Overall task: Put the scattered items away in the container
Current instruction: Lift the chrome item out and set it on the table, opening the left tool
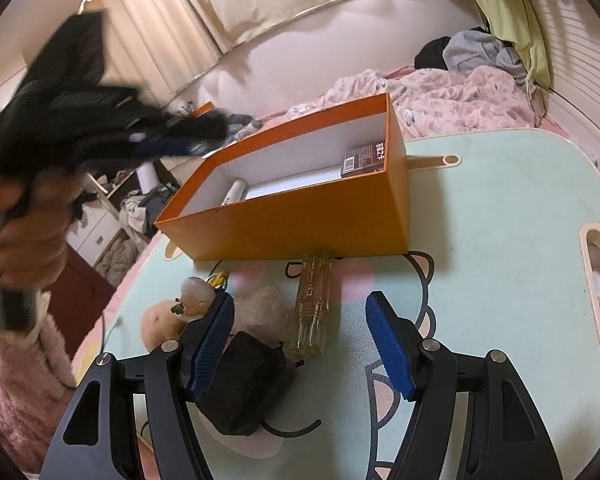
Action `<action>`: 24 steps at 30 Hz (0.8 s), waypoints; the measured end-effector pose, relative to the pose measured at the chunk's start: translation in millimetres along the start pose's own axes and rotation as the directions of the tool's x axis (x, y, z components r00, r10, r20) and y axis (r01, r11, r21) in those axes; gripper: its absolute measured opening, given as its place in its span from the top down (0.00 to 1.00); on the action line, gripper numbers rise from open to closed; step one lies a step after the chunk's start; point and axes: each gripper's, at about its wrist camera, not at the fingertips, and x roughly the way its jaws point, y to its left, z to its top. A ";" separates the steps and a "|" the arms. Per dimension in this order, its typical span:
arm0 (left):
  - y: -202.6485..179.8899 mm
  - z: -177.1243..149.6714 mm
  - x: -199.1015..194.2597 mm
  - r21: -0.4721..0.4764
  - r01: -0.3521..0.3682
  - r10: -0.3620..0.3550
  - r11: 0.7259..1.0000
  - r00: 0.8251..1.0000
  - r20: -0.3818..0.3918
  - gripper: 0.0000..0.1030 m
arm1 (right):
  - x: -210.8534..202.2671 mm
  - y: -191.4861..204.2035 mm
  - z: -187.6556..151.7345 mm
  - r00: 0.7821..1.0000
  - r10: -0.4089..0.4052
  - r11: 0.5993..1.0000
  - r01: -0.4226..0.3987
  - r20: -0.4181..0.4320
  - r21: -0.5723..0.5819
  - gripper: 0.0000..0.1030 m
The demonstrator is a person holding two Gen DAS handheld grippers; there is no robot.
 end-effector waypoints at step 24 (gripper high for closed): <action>68.3 -94.4 13.8 -0.181 -0.059 0.062 0.982 0.998 0.012 0.70 | 2.8 0.1 -1.2 1.000 -0.012 1.000 0.012 -0.014 0.001 0.34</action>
